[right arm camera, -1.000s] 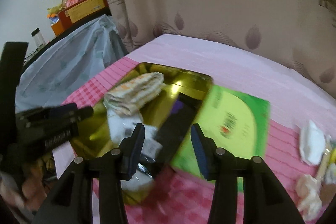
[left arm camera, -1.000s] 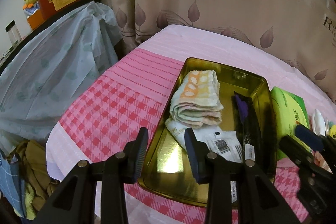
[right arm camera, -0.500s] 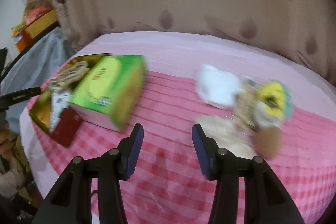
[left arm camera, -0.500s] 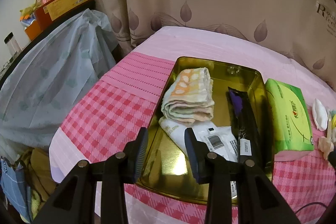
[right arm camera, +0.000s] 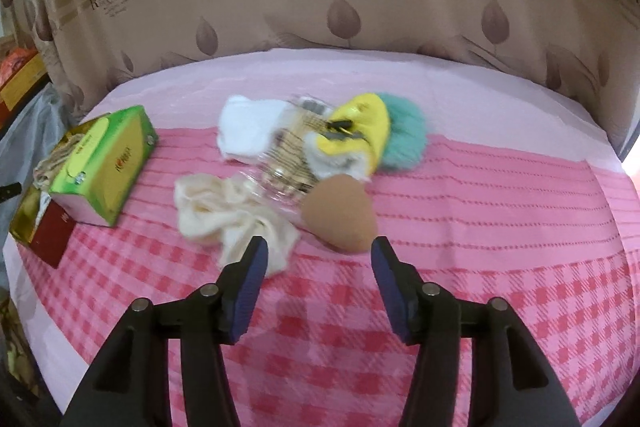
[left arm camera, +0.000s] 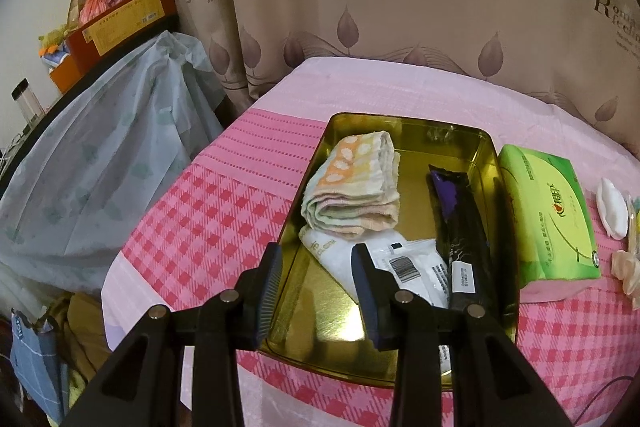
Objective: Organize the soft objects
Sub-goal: 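Reach and grasp the beige egg-shaped sponge with the right tool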
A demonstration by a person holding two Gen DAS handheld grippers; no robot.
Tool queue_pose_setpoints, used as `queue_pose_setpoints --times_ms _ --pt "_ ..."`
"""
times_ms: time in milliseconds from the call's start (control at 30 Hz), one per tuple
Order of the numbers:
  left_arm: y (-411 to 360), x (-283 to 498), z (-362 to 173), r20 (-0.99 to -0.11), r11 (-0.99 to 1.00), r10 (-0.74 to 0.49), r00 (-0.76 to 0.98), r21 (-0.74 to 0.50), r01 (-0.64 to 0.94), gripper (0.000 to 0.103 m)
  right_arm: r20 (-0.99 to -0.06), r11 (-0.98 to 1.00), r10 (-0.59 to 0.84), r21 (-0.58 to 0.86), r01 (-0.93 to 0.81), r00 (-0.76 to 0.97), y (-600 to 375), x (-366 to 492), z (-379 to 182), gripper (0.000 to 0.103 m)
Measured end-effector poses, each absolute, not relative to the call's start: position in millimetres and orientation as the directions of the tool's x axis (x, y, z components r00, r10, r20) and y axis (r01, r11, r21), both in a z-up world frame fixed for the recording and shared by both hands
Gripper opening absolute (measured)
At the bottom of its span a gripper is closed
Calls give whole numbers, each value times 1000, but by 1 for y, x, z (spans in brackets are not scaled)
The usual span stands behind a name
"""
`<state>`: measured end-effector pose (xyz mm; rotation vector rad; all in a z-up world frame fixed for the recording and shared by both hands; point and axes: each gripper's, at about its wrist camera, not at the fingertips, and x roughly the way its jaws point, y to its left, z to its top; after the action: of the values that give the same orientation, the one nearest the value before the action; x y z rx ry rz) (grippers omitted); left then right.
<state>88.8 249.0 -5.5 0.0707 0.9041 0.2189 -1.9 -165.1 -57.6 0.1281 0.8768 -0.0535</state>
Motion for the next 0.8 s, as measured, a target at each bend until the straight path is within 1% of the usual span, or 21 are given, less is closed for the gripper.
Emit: queue_pose_setpoints --times_ms 133,267,467,533,600,667,733,800 --pt "244 87 -5 -763 974 224 606 168 -149 36 -779 991 14 94 95 627 -171 -2 -66 54" --pt "236 85 -3 -754 974 224 617 183 -129 36 -775 989 18 106 102 631 -175 6 -71 60" --pt "215 80 -1 -750 977 202 630 202 -72 36 -773 990 24 107 93 634 -178 28 -77 60" --pt "204 77 2 -746 977 187 639 211 -40 36 -788 990 8 94 107 615 -178 36 -79 57" --pt "192 74 4 -742 976 174 648 219 -10 36 -792 991 11 89 97 610 -178 40 -81 49" --pt "177 70 7 -743 977 133 656 210 39 37 -791 992 31 101 81 611 -177 43 -83 42" --pt "161 68 7 -758 978 77 648 182 97 43 -787 993 25 91 75 616 -175 43 -83 42" --pt "143 66 6 -771 977 28 636 156 147 43 -784 993 23 89 76 621 -175 40 -82 41"
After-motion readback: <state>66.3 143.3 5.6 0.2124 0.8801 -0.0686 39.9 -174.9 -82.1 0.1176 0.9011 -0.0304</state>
